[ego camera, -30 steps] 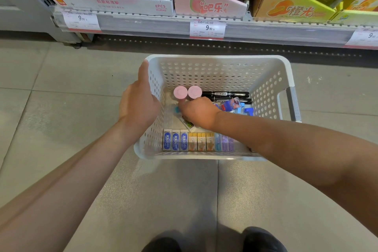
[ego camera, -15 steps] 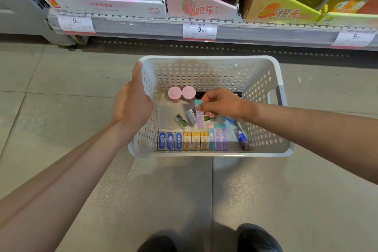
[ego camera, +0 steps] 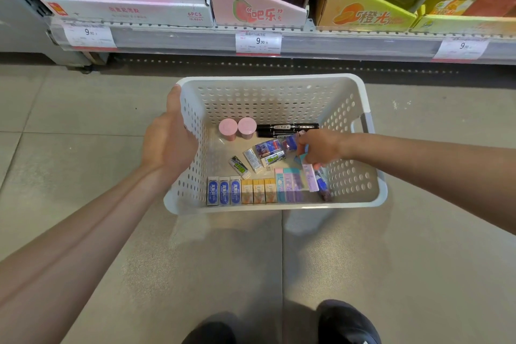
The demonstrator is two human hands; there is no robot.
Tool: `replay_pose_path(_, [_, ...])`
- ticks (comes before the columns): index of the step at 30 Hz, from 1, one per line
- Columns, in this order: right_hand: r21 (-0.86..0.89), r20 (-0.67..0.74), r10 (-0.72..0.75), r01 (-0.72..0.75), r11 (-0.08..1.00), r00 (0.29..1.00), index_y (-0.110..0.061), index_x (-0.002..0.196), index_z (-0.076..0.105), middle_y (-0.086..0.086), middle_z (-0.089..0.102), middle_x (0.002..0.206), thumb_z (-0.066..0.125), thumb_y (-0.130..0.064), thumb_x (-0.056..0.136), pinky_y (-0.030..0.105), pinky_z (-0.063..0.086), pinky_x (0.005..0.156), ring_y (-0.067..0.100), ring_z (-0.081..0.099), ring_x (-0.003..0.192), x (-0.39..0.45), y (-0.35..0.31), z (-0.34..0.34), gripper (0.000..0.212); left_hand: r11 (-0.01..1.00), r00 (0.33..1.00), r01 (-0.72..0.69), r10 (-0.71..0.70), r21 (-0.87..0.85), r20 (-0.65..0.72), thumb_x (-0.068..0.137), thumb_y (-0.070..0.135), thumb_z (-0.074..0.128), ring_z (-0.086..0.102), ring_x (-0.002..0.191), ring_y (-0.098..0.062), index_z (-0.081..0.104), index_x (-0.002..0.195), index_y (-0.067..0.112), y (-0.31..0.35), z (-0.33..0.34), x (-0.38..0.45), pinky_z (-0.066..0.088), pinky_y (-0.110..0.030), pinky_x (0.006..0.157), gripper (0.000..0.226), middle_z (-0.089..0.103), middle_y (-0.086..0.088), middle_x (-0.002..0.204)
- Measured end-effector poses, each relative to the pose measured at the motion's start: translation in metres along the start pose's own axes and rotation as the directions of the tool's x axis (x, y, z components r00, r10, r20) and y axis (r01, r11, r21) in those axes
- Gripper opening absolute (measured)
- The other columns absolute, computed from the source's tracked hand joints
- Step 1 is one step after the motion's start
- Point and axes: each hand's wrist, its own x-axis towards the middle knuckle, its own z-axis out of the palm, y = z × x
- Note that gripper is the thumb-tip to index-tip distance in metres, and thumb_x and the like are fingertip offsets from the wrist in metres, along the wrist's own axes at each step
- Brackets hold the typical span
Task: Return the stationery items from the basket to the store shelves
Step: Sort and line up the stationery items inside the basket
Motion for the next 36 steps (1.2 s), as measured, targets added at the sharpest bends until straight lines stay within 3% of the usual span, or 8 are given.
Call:
replay_pose_path(3, [-0.064, -0.036, 0.018, -0.021, 0.998, 0.999, -0.006, 0.093, 0.056, 0.008, 0.064, 0.094, 0.041, -0.006, 0.095, 0.027, 0.047, 0.058, 0.019, 0.060, 0.067, 0.002, 0.000, 0.001, 0.015, 1.000, 1.000, -0.005, 0.005, -0.009, -0.002, 0.084, -0.006, 0.040, 0.043, 0.050, -0.024, 0.015, 0.148, 0.010, 0.000, 0.000, 0.000, 0.025, -0.030, 0.043, 0.070, 0.042, -0.004, 0.056])
replay_pose_path(7, [-0.343, 0.108, 0.105, -0.062, 0.937, 0.989, 0.000, 0.086, 0.061, -0.001, 0.051, 0.086, 0.047, -0.008, 0.096, 0.018, 0.041, 0.063, 0.016, 0.052, 0.077, -0.013, -0.012, 0.000, 0.020, 1.000, 1.000, -0.006, 0.006, -0.022, -0.003, 0.084, -0.006, 0.041, 0.042, 0.048, -0.020, 0.016, 0.148, 0.010, 0.000, -0.001, 0.000, 0.024, -0.028, 0.042, 0.070, 0.042, -0.004, 0.055])
replay_pose_path(11, [-0.485, 0.100, 0.111, -0.049, 0.873, 0.989, -0.004, 0.066, 0.046, 0.007, 0.050, 0.078, 0.040, -0.007, 0.096, 0.033, 0.046, 0.080, 0.015, 0.047, 0.064, -0.012, -0.015, 0.005, 0.031, 1.000, 1.000, -0.001, 0.001, -0.026, 0.006, 0.084, -0.005, 0.041, 0.043, 0.047, -0.019, 0.015, 0.148, 0.012, 0.001, -0.002, -0.001, 0.023, -0.027, 0.042, 0.071, 0.043, -0.004, 0.055])
replay_pose_path(16, [-0.591, 0.059, 0.242, -0.162, 0.790, 0.969, -0.012, 0.127, 0.049, 0.002, 0.056, 0.118, 0.058, -0.034, 0.087, 0.034, 0.047, 0.085, 0.023, 0.059, 0.106, -0.014, -0.022, 0.024, 0.046, 0.999, 1.000, -0.006, 0.006, -0.043, 0.009, 0.083, -0.005, 0.042, 0.043, 0.048, -0.019, 0.014, 0.148, 0.013, 0.000, -0.002, -0.002, 0.025, -0.028, 0.042, 0.073, 0.043, -0.004, 0.056])
replay_pose_path(21, [-0.478, -0.093, 0.267, -0.278, 0.833, 0.959, -0.008, 0.123, 0.052, 0.003, 0.055, 0.100, 0.044, -0.016, 0.092, 0.026, 0.040, 0.057, 0.018, 0.054, 0.083, -0.003, -0.019, 0.044, 0.033, 0.999, 1.000, 0.002, -0.002, -0.038, 0.013, 0.083, -0.005, 0.040, 0.044, 0.050, -0.020, 0.013, 0.148, 0.014, 0.001, -0.002, -0.002, 0.026, -0.030, 0.043, 0.073, 0.044, -0.004, 0.056])
replay_pose_path(27, [-0.406, -0.090, 0.254, -0.268, 0.874, 0.963, -0.002, 0.127, 0.047, 0.010, 0.055, 0.119, 0.042, -0.017, 0.093, 0.031, 0.048, 0.079, 0.022, 0.057, 0.104, -0.001, -0.019, 0.051, 0.037, 0.999, 1.000, 0.019, -0.019, -0.037, 0.018, 0.084, -0.003, 0.040, 0.044, 0.052, -0.019, 0.011, 0.149, 0.016, 0.002, -0.003, -0.003, 0.027, -0.030, 0.043, 0.074, 0.044, -0.005, 0.058])
replay_pose_path(32, [-0.467, -0.071, 0.184, -0.196, 0.862, 0.980, -0.005, 0.121, 0.053, 0.005, 0.050, 0.095, 0.046, -0.010, 0.091, 0.029, 0.047, 0.069, 0.020, 0.051, 0.083, -0.005, -0.023, 0.036, 0.031, 0.999, 1.000, 0.011, -0.011, -0.035, 0.012, 0.084, -0.004, 0.040, 0.043, 0.051, -0.018, 0.012, 0.148, 0.015, 0.002, -0.003, -0.003, 0.026, -0.030, 0.043, 0.072, 0.043, -0.003, 0.058])
replay_pose_path(36, [-0.527, -0.162, 0.049, -0.128, 0.840, 0.986, -0.009, 0.124, 0.051, 0.004, 0.056, 0.108, 0.047, -0.009, 0.092, 0.029, 0.042, 0.069, 0.022, 0.058, 0.103, -0.007, -0.040, 0.028, 0.032, 0.999, 1.000, 0.014, -0.014, -0.034, 0.010, 0.085, -0.004, 0.041, 0.044, 0.052, -0.020, 0.012, 0.148, 0.015, 0.002, -0.002, -0.003, 0.026, -0.029, 0.043, 0.072, 0.043, -0.003, 0.059])
